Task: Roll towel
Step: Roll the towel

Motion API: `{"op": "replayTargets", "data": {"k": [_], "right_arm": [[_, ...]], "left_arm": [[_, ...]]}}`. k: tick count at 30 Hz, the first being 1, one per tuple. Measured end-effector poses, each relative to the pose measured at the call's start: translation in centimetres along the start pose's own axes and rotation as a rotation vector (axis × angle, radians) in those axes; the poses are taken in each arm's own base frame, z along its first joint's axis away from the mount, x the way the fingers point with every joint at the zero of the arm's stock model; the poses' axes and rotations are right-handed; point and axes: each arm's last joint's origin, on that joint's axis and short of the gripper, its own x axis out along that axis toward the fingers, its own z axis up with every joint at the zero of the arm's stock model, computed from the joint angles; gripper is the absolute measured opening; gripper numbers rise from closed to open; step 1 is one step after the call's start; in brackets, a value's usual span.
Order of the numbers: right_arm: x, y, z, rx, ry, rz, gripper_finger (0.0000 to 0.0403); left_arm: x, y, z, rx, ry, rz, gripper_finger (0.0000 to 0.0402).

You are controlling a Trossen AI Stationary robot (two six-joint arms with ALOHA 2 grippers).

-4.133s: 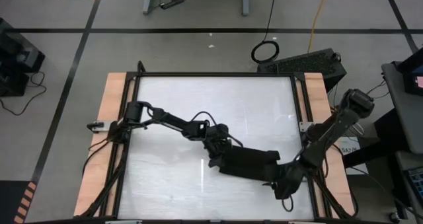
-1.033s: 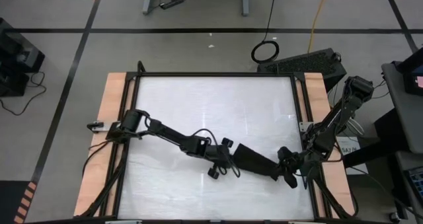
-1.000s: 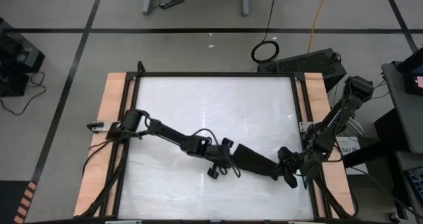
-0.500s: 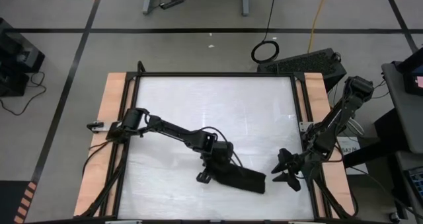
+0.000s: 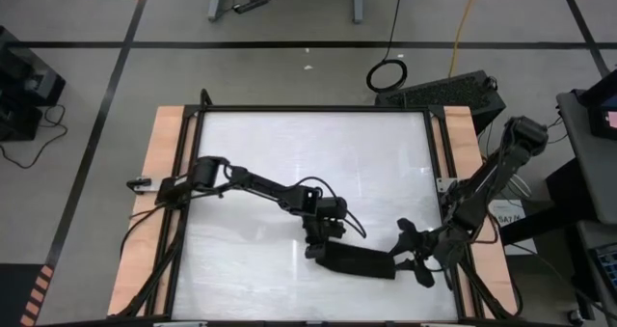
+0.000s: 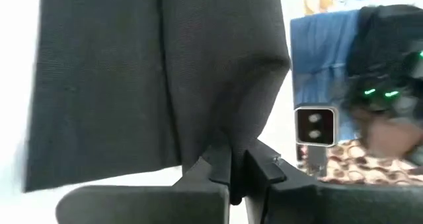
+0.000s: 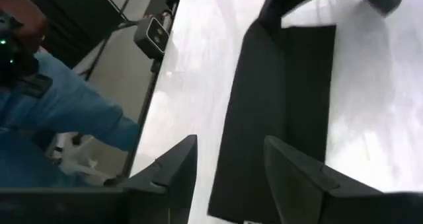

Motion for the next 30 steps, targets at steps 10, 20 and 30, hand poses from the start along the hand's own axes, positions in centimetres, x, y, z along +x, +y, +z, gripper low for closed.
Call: {"op": "replayTargets", "data": {"k": [10, 20, 30], "right_arm": [[3.0, 1.7, -0.2, -0.083, 0.090, -0.044, 0.0165], [5.9, 0.6, -3.0, -0.041, 0.231, -0.187, 0.0142], [6.6, 0.1, -3.9, 0.049, 0.263, -0.245, 0.0075]], "left_arm": [[0.2, 1.4, 0.1, -0.052, 0.007, -0.051, 0.0015], [-0.5, 1.9, 0.3, -0.103, -0.001, -0.069, 0.0019], [-3.8, -0.7, 1.3, 0.096, -0.114, 0.043, 0.0157]]}}
